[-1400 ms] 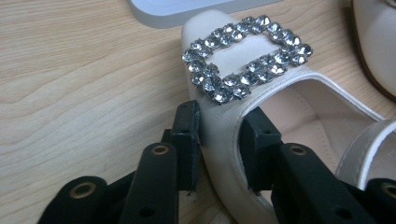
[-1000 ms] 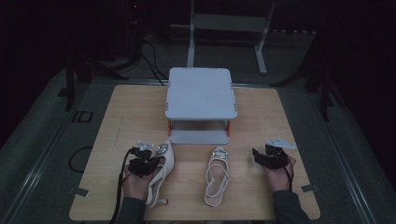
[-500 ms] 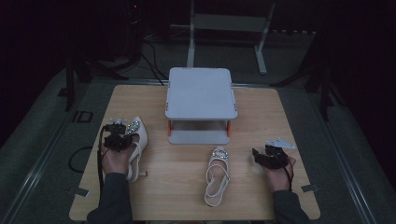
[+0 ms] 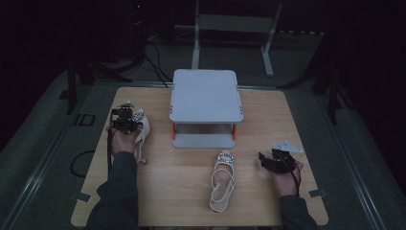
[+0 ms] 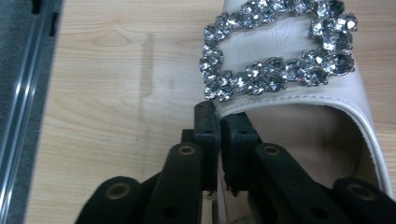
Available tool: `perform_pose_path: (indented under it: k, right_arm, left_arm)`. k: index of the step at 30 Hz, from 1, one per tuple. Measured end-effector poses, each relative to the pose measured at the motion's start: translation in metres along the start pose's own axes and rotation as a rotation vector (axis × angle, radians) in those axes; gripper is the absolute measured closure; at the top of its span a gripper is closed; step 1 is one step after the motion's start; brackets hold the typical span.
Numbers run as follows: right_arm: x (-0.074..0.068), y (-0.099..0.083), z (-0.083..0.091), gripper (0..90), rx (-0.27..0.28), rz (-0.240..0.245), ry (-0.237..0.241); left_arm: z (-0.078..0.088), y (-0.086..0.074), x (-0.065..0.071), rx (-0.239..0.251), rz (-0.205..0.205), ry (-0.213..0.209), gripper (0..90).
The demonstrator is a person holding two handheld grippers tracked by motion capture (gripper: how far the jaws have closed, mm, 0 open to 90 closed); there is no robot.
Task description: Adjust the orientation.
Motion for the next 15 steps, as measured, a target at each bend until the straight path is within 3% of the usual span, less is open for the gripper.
perform_pose_path:
  k: [3,6,15]
  right_arm:
    - [0.000,0.000,0.000,39.7,0.000,0.001,0.001]
    - [-0.001,0.000,0.000,39.7,-0.001,0.003,0.001]
    - [-0.001,0.000,0.000,39.7,-0.002,0.001,0.002]
  left_arm:
    - [-0.002,0.001,0.005,-0.006,-0.001,-0.042,77.6]
    - [0.001,0.004,0.010,0.005,-0.010,-0.043,68.4]
    - [0.032,0.005,0.003,0.101,0.006,-0.109,54.9]
Point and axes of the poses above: each handheld gripper's, and its own axes: z roughly backward along the jaws, y roughly out of its top, x roughly to its right, the point moved 3 cm from there along -z, roughly forward along the jaws, and after that the axes turned 7 degrees about y, right-handed, at the moved point
